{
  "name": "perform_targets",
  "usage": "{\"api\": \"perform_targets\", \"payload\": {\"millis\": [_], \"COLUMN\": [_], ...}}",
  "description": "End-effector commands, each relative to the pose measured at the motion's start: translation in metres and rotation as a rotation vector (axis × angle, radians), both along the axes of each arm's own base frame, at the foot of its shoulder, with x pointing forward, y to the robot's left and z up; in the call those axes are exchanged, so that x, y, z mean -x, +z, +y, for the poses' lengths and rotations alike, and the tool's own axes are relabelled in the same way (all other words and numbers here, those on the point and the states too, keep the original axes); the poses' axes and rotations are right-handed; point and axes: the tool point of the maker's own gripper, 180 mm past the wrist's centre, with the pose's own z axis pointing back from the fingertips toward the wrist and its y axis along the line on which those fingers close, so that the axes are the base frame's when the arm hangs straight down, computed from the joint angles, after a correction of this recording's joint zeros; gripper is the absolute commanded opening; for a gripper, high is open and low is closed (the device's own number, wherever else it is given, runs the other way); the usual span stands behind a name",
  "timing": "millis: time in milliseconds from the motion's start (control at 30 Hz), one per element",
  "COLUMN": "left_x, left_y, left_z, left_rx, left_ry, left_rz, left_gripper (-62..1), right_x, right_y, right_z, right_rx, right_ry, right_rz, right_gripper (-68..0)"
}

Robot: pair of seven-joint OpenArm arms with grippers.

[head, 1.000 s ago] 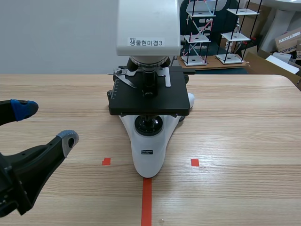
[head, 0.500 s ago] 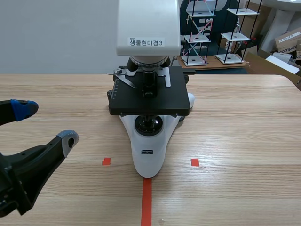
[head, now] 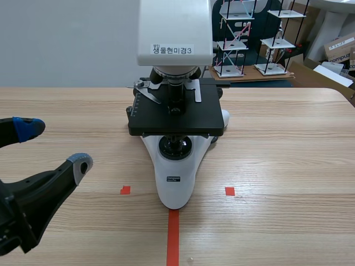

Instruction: Point at the eyepiece

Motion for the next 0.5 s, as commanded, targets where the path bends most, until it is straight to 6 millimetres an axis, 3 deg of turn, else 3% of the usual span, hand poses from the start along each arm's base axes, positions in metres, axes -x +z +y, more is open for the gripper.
{"api": "perform_targets", "payload": {"millis": [0, 467], "left_x": [0.0001, 0.0001], "left_y": [0.0083, 0.0082], "left_z": [-0.0040, -0.0040], "left_rx": [0.024, 0.024], "left_ry": [-0.009, -0.009], "left_rz": [-0.023, -0.023], "left_gripper": [-2.8, -2.8], "right_x": [0.0016, 0.0024], "right_y": [0.0221, 0.0236], "right_z": [-0.0010, -0.0003], "right_rx": [-0.024, -0.029], "right_ry": [0.004, 0.009], "right_rz": [-0.054, -0.061], "right_gripper": [-65.8, -65.8]}}
